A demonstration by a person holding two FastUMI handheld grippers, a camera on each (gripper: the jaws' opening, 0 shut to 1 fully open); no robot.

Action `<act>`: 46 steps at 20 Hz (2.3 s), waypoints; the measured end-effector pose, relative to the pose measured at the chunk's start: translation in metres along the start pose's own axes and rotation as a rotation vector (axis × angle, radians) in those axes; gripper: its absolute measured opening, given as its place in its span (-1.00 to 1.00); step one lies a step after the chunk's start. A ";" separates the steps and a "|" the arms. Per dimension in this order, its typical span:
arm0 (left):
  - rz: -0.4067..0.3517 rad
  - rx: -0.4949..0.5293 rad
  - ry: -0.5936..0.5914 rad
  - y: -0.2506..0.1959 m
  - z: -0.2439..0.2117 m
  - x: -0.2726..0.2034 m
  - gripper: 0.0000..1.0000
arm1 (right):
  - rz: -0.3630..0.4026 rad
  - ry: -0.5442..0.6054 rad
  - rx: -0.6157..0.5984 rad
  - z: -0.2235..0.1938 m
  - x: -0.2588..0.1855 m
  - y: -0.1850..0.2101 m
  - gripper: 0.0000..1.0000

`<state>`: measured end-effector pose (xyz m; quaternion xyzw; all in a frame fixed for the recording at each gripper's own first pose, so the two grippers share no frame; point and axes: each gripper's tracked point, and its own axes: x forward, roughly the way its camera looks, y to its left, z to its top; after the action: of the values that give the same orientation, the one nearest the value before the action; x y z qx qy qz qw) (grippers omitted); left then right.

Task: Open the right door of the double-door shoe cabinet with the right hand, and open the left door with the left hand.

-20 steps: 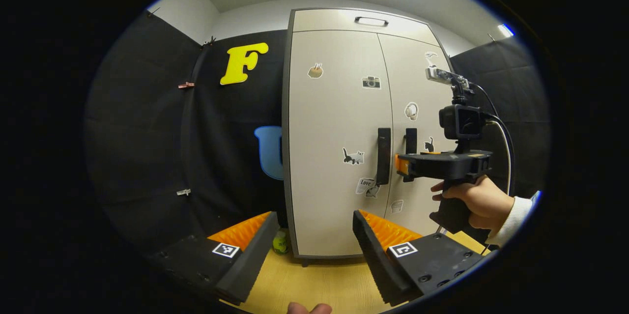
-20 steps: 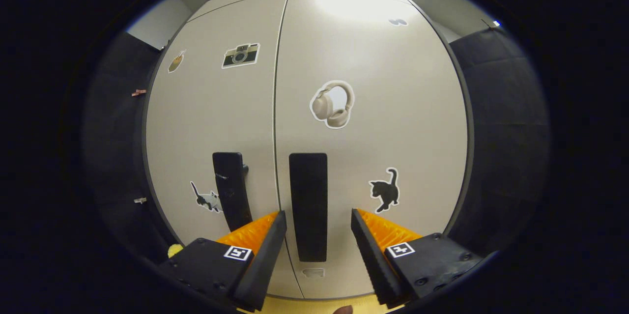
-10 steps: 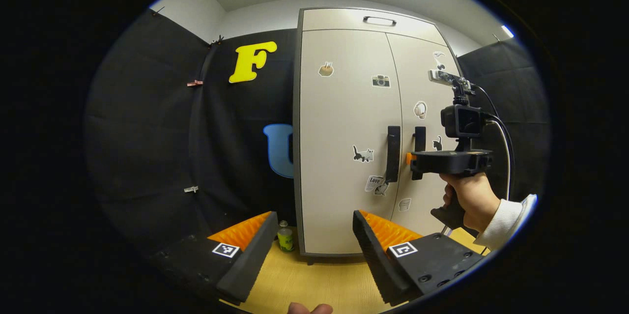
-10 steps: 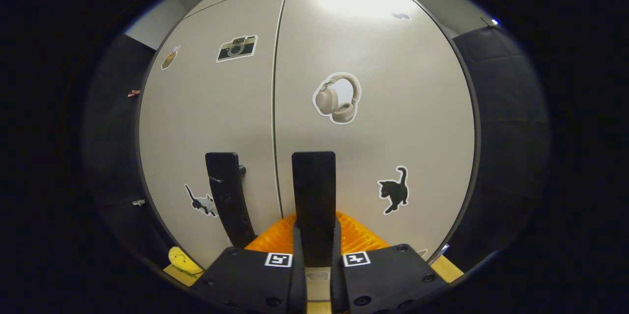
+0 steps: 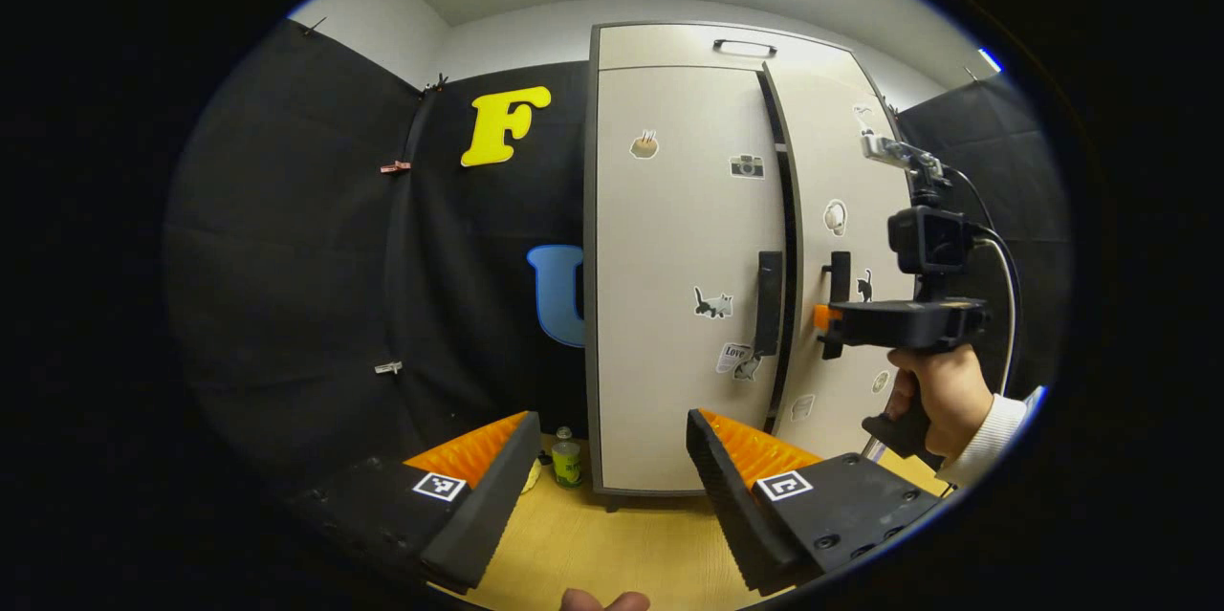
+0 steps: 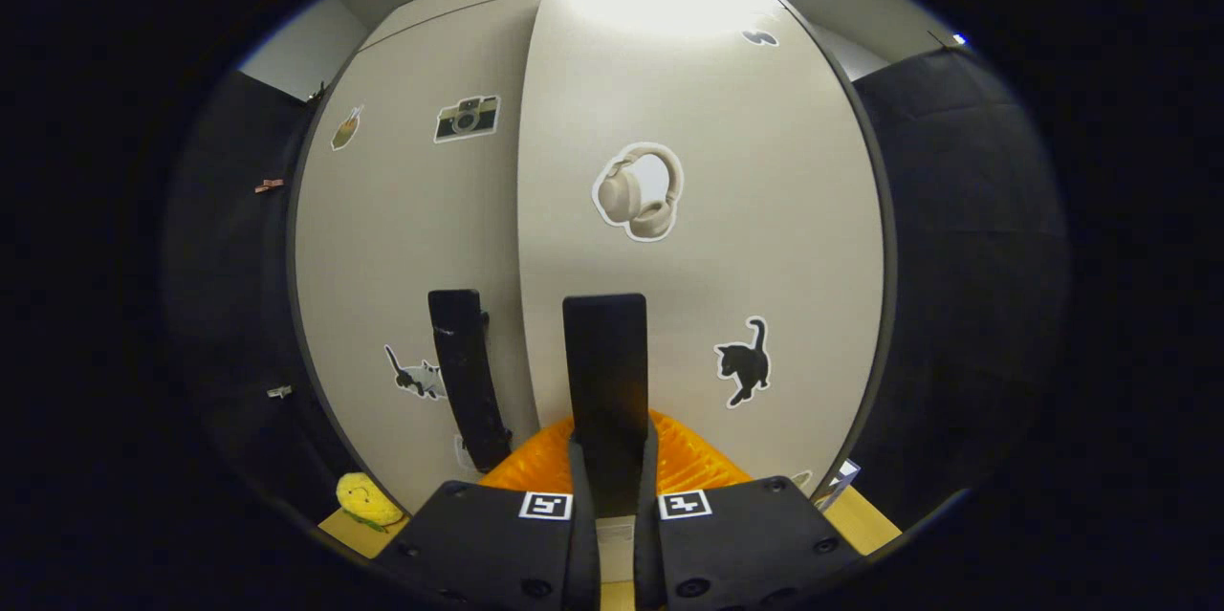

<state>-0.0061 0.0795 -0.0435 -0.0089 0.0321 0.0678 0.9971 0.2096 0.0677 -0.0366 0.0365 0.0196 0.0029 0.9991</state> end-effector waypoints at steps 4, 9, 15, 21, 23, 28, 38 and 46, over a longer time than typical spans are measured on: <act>-0.007 -0.005 -0.010 -0.012 0.003 -0.012 0.89 | 0.034 -0.029 0.006 0.003 -0.025 -0.013 -0.65; -0.017 -0.007 -0.017 -0.029 0.007 -0.021 0.89 | 0.034 -0.040 -0.014 0.006 -0.047 -0.029 -0.65; -0.054 -0.017 -0.020 -0.055 0.006 -0.030 0.89 | 0.022 -0.040 0.004 0.009 -0.072 -0.061 -0.66; -0.107 -0.018 -0.006 -0.084 0.002 -0.030 0.89 | 0.010 -0.015 0.030 0.009 -0.089 -0.096 -0.68; -0.123 -0.008 -0.010 -0.094 0.005 -0.029 0.89 | -0.009 -0.005 0.030 0.009 -0.093 -0.106 -0.67; -0.141 -0.006 -0.014 -0.116 0.009 -0.023 0.89 | -0.051 0.009 -0.057 0.009 -0.097 -0.137 -0.71; -0.175 0.031 -0.023 -0.154 0.019 -0.016 0.89 | -0.063 0.026 0.020 0.009 -0.101 -0.175 -0.84; -0.197 0.052 -0.018 -0.163 0.024 -0.004 0.89 | -0.097 0.033 0.051 0.005 -0.117 -0.183 -0.68</act>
<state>0.0141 -0.0821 -0.0171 0.0147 0.0239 -0.0316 0.9991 0.0932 -0.1156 -0.0407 0.0607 0.0380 -0.0456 0.9964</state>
